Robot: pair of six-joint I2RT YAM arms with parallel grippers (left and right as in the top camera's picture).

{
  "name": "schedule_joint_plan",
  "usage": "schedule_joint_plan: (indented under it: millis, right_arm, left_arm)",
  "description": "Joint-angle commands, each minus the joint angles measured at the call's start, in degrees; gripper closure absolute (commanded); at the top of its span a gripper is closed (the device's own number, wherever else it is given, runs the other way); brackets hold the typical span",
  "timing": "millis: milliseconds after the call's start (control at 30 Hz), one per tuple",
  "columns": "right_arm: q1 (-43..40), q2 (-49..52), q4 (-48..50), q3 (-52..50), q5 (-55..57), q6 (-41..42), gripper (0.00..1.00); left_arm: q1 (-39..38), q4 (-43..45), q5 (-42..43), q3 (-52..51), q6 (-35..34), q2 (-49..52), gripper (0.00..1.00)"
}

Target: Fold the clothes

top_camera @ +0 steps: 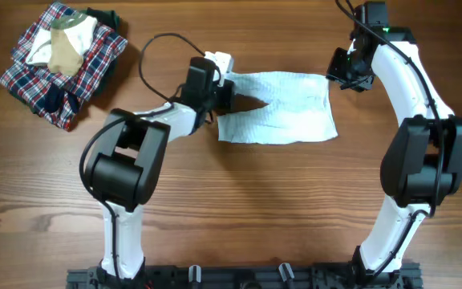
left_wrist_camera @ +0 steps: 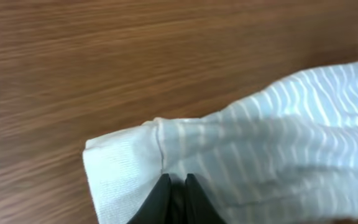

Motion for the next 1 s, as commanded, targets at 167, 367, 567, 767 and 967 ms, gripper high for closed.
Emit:
schedule_joint_plan:
  millis: [167,367,567,767,967]
  right_arm:
    - [0.26,-1.51,-0.2,-0.13,-0.85,-0.42,0.54]
    - [0.26,-1.51,0.11,-0.13,-1.01,-0.7,0.45]
    - [0.26,-1.51,4.68,-0.13,-11.96,-9.33,0.29]
    - [0.26,-1.49,11.47,-0.13,-17.68,-9.44,0.15]
    - [1.77,-1.14,17.27,-0.15,-19.32,-10.91,0.03]
  left_arm:
    - [2.58,-1.49,-2.89,0.07,1.79,1.68,0.71]
    - [1.01,-2.95,-1.88,1.53,2.84,0.72,0.44]
    - [0.2,-3.21,-1.9,1.57,2.86,-4.02,0.31]
    - [0.42,-4.07,-3.04,1.57,2.86,-9.51,0.26]
    - [3.19,-4.98,-5.75,1.57,2.82,-9.62,0.17]
